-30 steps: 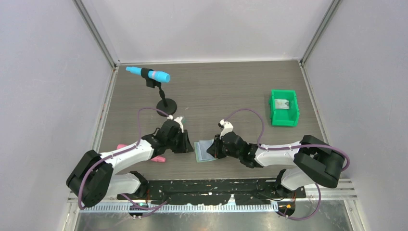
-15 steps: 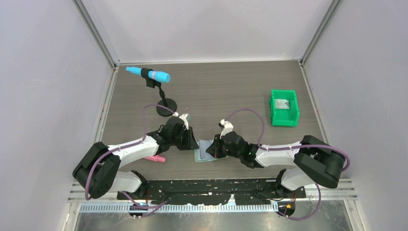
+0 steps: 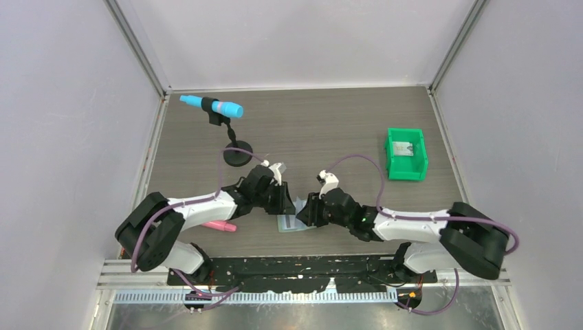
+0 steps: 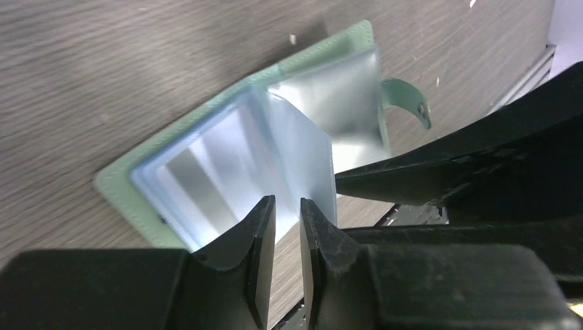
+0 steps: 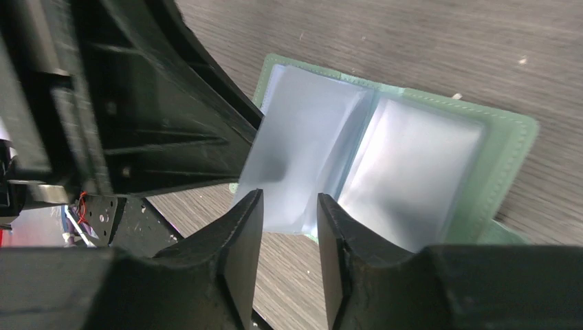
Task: Take the credit cards out of the card holder
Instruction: Remove the credit card from the card holder.
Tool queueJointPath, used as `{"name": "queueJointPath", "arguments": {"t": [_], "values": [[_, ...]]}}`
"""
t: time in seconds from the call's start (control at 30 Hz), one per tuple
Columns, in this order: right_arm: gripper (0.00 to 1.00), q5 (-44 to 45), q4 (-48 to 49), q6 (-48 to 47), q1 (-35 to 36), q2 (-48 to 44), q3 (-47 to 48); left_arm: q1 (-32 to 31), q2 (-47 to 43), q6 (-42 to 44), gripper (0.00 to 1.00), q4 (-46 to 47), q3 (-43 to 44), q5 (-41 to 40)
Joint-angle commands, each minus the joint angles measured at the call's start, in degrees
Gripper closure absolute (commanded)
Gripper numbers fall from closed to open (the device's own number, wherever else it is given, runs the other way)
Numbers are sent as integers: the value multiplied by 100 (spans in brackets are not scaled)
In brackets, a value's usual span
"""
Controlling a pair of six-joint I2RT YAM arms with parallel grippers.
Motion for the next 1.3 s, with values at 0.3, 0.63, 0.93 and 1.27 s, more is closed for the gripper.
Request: {"name": "queueJointPath", "arguments": {"t": [0.3,0.63,0.93,1.27], "values": [[61,1183,-1951,-585,-26,-2072,272,-373,1156,-328,77,1091,682,519],[62,928,-1844,-497,101,-1649,500,-61,127,29,73,-338,716,-374],[46,1832,-2563,-163,673,-664,1350,538,-1163,420,62,-1821,552,-908],[36,2268,-3145,-110,1144,651,2416,733,-2232,544,56,-2645,157,-1680]]}}
